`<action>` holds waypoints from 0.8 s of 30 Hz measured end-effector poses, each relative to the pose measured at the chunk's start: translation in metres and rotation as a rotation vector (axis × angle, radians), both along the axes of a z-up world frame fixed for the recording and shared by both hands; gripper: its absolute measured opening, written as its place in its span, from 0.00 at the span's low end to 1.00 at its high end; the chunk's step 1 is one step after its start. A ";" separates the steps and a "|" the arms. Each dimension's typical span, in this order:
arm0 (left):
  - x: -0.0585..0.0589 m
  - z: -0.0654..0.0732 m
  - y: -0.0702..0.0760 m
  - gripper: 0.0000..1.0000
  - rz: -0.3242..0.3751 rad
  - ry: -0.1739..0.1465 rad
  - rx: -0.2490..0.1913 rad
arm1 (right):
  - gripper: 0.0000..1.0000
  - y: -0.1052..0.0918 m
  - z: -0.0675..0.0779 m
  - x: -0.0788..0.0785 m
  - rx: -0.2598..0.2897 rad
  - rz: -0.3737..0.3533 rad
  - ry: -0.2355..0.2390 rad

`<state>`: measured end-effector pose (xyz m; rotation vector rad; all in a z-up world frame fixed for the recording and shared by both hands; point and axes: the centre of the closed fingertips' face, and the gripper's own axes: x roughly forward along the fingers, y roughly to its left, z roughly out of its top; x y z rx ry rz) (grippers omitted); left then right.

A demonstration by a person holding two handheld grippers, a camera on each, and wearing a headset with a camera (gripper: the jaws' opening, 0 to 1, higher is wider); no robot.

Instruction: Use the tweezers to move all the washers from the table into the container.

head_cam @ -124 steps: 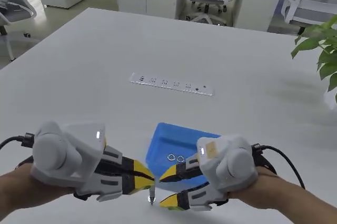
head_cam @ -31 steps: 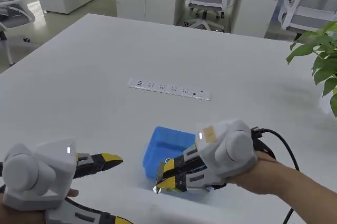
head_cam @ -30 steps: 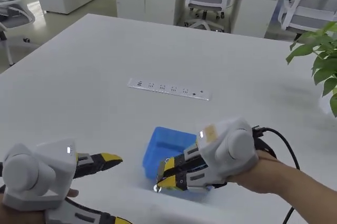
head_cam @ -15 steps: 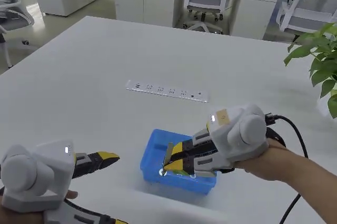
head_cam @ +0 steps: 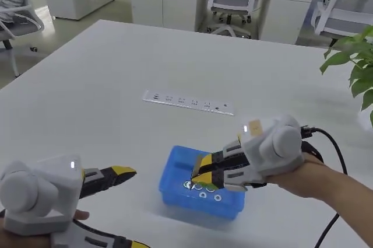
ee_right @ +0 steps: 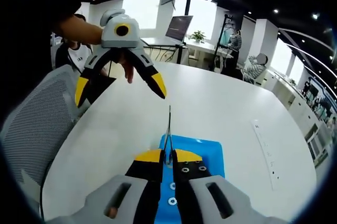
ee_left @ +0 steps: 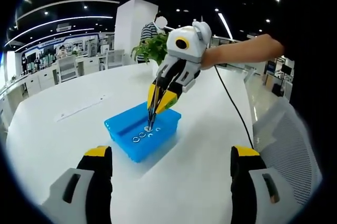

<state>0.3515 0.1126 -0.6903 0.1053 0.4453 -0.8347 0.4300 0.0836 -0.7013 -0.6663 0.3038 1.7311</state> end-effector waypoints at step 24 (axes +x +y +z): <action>0.013 0.005 0.001 0.99 0.005 -0.008 -0.010 | 0.08 0.002 -0.036 0.014 -0.042 -0.025 0.041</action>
